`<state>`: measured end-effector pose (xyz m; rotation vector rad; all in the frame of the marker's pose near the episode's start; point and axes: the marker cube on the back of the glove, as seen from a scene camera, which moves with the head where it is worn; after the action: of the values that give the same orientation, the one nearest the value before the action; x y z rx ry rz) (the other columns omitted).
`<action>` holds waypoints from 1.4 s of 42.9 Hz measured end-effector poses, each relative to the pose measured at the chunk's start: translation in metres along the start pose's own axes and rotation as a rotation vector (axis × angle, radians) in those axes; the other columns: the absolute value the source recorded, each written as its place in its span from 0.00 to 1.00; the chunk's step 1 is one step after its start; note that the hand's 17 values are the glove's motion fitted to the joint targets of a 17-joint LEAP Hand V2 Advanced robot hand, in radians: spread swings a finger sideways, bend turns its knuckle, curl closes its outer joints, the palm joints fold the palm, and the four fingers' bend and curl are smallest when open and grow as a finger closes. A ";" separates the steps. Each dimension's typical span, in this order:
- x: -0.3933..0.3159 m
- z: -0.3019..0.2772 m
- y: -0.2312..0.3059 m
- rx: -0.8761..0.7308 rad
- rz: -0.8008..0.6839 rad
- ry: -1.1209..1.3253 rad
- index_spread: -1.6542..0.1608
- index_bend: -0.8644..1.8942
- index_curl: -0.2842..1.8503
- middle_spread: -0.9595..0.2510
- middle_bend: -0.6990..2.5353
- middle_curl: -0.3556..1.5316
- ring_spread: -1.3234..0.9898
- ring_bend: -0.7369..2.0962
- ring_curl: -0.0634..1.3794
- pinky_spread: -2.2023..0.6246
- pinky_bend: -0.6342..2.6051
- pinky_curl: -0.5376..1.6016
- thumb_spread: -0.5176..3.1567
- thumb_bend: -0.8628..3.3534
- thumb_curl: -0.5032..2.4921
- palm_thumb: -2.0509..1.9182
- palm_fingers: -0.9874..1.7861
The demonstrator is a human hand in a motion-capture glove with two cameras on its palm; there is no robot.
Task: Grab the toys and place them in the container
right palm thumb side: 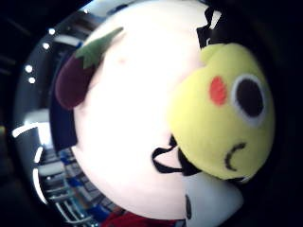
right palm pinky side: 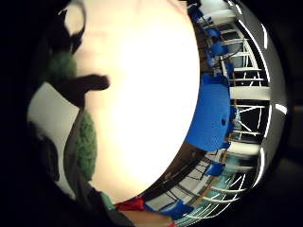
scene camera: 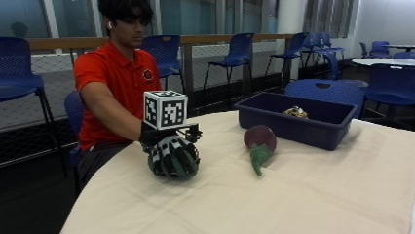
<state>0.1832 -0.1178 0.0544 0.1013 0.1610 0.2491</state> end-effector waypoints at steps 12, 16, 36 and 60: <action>-0.038 -0.111 -0.007 0.050 -0.037 -0.101 0.70 0.37 0.31 0.53 0.32 0.32 0.39 0.57 0.35 0.63 0.56 0.42 0.43 0.26 0.33 0.66 0.67; -0.086 -0.160 -0.011 0.110 -0.113 -0.109 0.69 0.38 0.31 0.50 0.32 0.33 0.37 0.57 0.35 0.62 0.55 0.42 0.41 0.26 0.34 0.67 0.67; -0.407 -0.249 -0.008 0.150 -0.579 -0.148 0.68 0.37 0.33 0.44 0.31 0.36 0.34 0.55 0.36 0.61 0.54 0.43 0.36 0.23 0.38 0.68 0.66; -0.356 -0.178 -0.065 0.027 -0.465 -0.136 0.72 0.35 0.28 0.72 0.26 0.33 0.56 0.31 0.22 0.78 0.59 0.43 0.41 0.18 0.29 0.49 0.27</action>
<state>-0.1720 -0.2565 -0.0759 0.1045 0.0492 -0.2237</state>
